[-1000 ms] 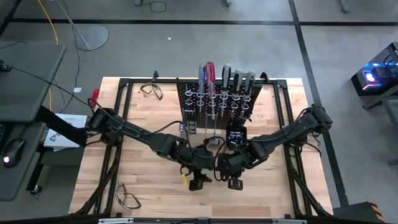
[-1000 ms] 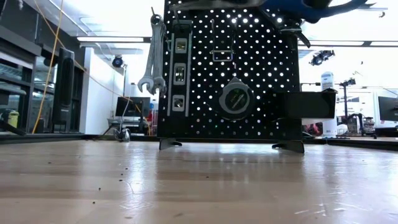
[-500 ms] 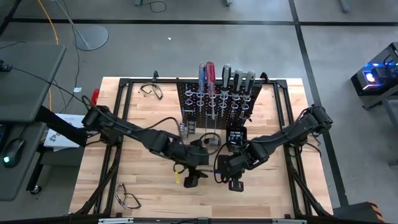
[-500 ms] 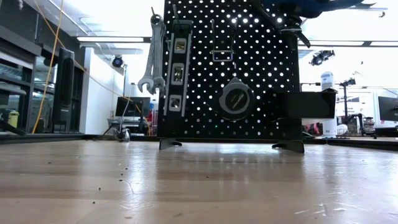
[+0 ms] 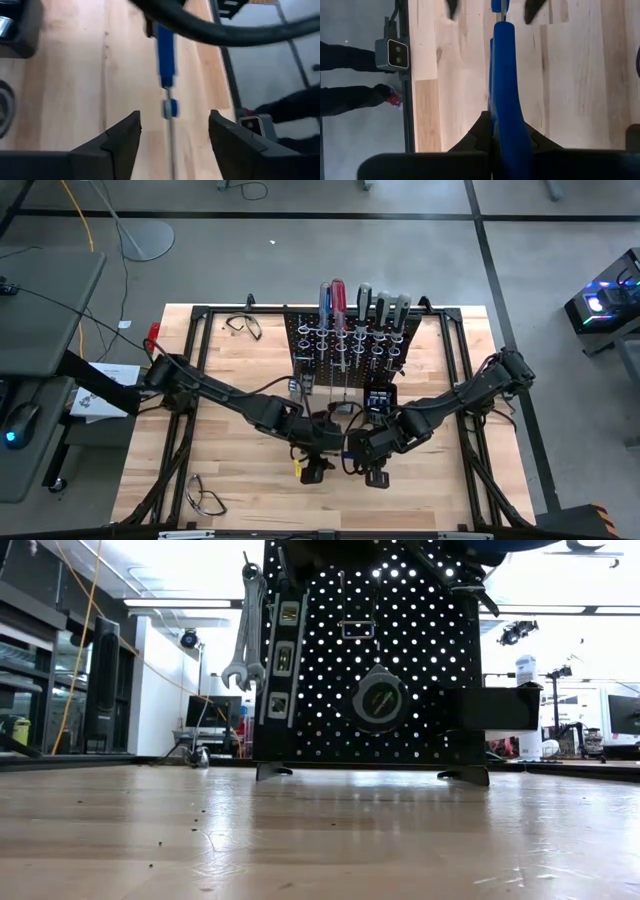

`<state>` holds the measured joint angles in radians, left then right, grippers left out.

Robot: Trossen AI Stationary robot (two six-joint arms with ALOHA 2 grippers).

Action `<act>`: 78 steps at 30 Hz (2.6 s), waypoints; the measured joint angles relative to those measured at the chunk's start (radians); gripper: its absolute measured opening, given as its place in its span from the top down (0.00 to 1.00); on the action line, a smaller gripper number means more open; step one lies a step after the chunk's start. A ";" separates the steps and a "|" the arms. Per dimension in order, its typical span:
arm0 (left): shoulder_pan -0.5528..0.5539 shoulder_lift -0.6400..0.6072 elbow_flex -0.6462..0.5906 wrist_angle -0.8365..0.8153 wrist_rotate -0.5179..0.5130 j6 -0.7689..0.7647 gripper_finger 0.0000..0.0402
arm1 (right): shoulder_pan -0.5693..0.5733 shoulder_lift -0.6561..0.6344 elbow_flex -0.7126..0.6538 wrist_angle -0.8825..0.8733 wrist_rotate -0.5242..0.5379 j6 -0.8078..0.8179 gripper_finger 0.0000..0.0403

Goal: Hang tools onto peg board
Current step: Hang the blue scissors on the pegboard

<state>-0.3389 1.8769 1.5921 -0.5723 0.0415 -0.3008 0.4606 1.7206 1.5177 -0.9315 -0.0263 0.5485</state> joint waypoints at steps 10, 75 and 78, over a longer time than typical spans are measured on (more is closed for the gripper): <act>0.004 -0.008 0.000 0.027 -0.051 -0.009 0.95 | 0.000 0.000 0.000 -0.003 0.000 0.001 0.97; 0.341 -0.538 -0.388 1.252 -0.452 0.209 0.97 | 0.046 -0.151 0.000 -0.065 0.539 0.499 0.43; 0.338 -0.522 -0.388 1.242 -0.490 0.225 0.97 | 0.046 -0.151 0.000 -0.065 0.536 0.499 0.43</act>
<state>-0.0013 1.3547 1.2041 0.6697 -0.4483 -0.0763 0.5064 1.5700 1.5177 -0.9966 0.5099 1.0476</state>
